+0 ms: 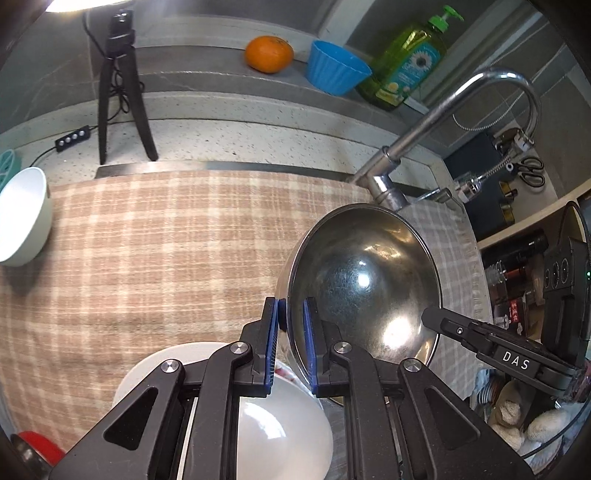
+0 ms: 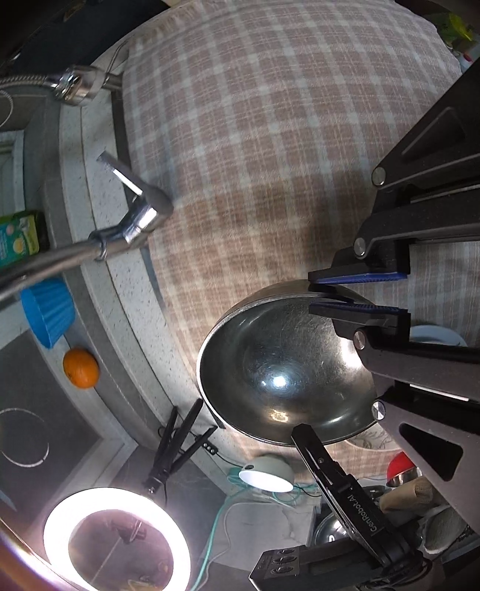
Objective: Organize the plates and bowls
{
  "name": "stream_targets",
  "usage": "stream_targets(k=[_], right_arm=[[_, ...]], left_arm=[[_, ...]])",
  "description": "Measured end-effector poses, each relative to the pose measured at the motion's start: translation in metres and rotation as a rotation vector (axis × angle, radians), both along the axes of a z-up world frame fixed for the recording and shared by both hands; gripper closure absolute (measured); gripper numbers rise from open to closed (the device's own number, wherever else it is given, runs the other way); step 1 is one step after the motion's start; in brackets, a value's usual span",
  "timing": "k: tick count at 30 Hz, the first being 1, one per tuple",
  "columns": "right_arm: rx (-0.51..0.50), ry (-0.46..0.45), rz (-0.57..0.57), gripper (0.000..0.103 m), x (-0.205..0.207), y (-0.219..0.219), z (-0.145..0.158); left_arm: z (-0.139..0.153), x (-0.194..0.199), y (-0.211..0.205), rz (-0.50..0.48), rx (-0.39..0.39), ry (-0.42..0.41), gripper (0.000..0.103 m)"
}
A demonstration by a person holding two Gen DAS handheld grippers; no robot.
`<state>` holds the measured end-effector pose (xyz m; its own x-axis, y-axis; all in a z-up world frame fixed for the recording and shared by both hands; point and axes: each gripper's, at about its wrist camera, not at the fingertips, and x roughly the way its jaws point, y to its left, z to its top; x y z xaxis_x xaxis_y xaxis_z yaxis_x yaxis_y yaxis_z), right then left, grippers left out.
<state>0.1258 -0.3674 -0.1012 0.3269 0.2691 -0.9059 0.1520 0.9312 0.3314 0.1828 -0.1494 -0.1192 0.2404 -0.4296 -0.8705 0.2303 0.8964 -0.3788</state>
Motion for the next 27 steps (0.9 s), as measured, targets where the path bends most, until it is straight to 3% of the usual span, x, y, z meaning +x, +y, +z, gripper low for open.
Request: stream_targets(k=[10, 27], right_arm=[[0.006, 0.040, -0.039, 0.094, -0.008, -0.024, -0.017], [-0.005, 0.067, -0.045, 0.094, -0.003, -0.027, -0.033]], left_arm=[[-0.021, -0.002, -0.026, -0.045, 0.028, 0.054, 0.092], [-0.033, -0.002, -0.036, -0.068, 0.069, 0.063, 0.092]])
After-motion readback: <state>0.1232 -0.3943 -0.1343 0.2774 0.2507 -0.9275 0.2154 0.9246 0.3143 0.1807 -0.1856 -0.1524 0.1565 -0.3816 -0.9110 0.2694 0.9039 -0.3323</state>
